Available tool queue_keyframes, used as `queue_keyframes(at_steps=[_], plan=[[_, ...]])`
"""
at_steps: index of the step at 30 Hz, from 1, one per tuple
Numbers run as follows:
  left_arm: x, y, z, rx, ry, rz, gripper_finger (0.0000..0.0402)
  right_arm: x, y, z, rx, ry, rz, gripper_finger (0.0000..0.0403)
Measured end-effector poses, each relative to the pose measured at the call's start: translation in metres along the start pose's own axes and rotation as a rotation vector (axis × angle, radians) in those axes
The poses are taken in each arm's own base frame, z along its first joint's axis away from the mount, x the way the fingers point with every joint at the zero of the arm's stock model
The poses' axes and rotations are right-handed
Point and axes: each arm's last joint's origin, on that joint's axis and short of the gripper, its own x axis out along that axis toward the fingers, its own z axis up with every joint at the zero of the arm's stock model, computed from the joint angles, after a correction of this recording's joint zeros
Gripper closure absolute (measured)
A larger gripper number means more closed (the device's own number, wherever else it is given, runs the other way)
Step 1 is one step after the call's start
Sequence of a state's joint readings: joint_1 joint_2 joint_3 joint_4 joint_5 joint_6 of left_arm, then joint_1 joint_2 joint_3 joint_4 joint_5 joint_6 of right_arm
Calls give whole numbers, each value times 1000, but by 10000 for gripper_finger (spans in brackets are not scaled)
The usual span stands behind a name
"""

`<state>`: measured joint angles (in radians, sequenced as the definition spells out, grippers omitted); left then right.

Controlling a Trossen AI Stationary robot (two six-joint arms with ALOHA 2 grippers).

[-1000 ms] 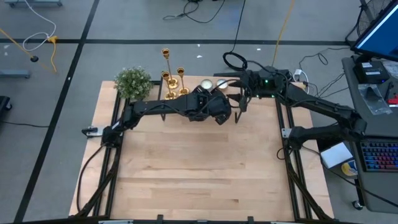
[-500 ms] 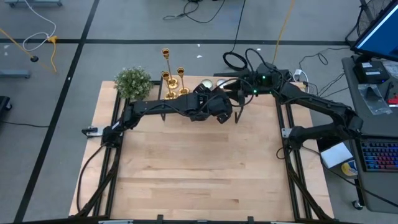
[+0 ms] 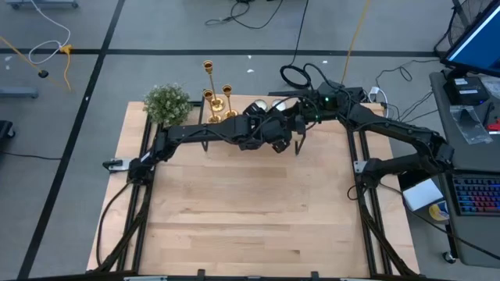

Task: Pick & Place candle stick holders
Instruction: Put the red and black scented candle on the shelf

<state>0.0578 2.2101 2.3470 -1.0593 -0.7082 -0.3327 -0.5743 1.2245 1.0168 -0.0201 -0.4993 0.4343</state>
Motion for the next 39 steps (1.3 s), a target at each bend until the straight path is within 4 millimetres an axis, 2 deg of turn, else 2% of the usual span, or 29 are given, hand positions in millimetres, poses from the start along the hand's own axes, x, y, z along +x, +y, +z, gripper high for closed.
queue_keyframes(at_steps=[7, 15, 22, 27, 35, 39], plan=[[0, -1, 1, 4, -13, -4, 77, 0, 0, 0, 5, -4, -1, 125], [0, 0, 2, 5, -12, -4, 109, 13, -1, -5, -13, 6, -25, 129], [1, 0, 2, 2, -10, -3, 71, 17, -2, -4, -40, -10, -26, 157], [1, 0, 2, 2, -1, -31, 91, 16, -2, -4, -48, -10, -25, 202], [2, 1, 1, 40, 13, -48, 128, 17, -2, -4, -72, -9, -27, 322], [2, 1, 1, 39, 13, -48, 140, 14, -1, -3, -96, -17, -40, 355]])
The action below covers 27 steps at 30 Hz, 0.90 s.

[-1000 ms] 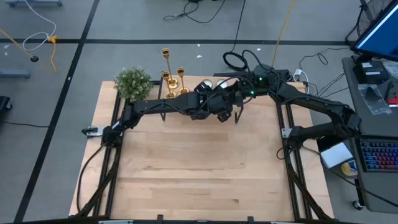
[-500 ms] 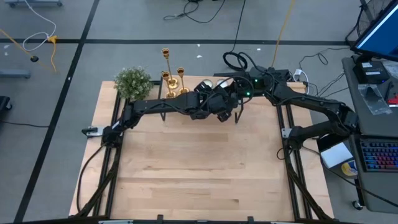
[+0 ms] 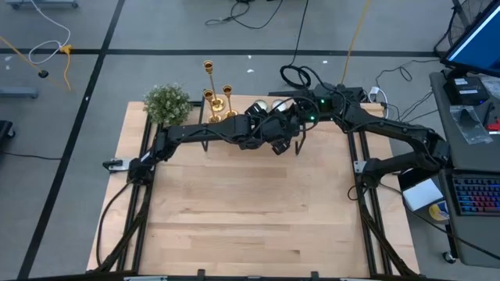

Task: Pick & Place candle stick holders
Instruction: Put the red and black scented candle on the shelf

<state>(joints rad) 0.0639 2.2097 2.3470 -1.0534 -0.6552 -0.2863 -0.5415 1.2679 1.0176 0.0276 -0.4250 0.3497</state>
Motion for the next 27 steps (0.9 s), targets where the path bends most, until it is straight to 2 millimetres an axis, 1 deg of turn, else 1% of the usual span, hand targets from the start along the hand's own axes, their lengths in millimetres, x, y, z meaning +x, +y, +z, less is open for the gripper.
queue_keyframes(at_steps=[3, 8, 12, 15, 20, 27], plan=[[-1, 0, -2, 3, 17, 3, 148, -1, 0, 0, -22, -4, -9, 362], [-18, 1, -10, 5, 88, -24, 165, -7, 1, -3, -116, 40, -31, 378], [-30, -1, -21, -1, 198, -85, 183, -16, -1, -11, -231, 120, -161, 397], [-36, -8, -30, -5, 273, -124, 200, -22, -2, -15, -303, 170, -265, 400], [-44, -21, -41, -1, 333, -174, 239, -21, -5, -24, -365, 265, -361, 402], [-49, -29, -57, -37, 418, -124, 310, -13, -9, -31, -402, 327, -432, 402]])
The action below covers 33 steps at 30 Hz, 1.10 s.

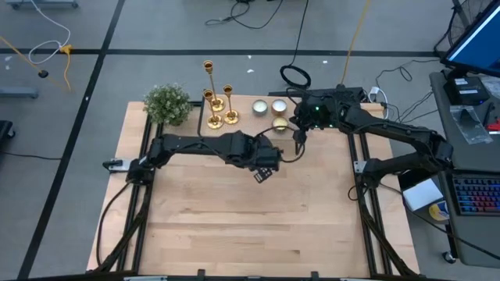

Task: Pick & Place candle stick holders
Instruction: Put the red and black scented candle on the shelf

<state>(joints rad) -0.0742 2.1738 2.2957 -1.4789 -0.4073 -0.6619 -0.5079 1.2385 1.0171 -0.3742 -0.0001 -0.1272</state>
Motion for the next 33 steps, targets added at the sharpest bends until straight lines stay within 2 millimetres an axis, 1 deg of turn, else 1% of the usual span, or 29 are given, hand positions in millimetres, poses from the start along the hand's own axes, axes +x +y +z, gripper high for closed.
queue_keyframes(at_steps=[4, 8, 11, 14, 19, 28, 33], plan=[[-4, -2, -7, -42, 9, 35, 343, 1, -3, -3, -46, 40, -101, 402], [-17, 0, -14, -88, -9, 70, 376, 1, -3, -3, -84, 42, -102, 402], [-30, 2, -19, -132, -44, 66, 397, 8, -1, -3, -107, 48, -94, 402], [-46, 4, -23, -168, -90, 45, 393, 15, -1, -5, -116, 69, -90, 402], [-76, 17, -29, -244, -188, 37, 399, 24, -1, -6, -135, 91, -84, 402], [-118, 41, -40, -323, -322, 7, 397, 26, 1, -4, -134, 68, -82, 403], [-137, 54, -46, -345, -377, -12, 399, 26, 9, -1, -157, 40, -61, 403]])
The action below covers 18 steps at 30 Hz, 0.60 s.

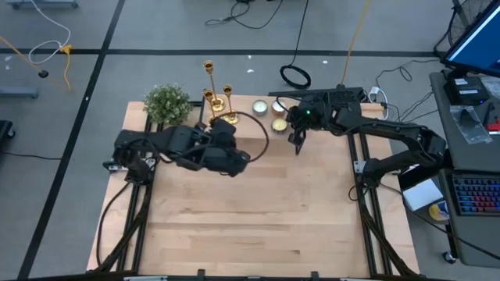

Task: Pick & Place candle stick holders
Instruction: Put the red and black scented candle on the shelf

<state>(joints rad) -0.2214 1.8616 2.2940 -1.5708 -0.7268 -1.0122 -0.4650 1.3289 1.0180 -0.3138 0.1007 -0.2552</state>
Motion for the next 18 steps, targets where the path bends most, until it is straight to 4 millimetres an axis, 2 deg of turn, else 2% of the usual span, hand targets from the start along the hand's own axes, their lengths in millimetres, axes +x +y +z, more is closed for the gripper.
queue_keyframes(at_steps=[7, 11, 18], plan=[[-23, 15, 4, -4, -45, -39, 399, 6, 5, 2, 10, -15, 6, 403], [-28, 17, 4, 17, -63, -44, 393, 9, 3, 6, 19, -9, -50, 403], [-33, 19, 4, 57, -66, -55, 395, -15, -3, 29, -11, -32, -70, 403]])
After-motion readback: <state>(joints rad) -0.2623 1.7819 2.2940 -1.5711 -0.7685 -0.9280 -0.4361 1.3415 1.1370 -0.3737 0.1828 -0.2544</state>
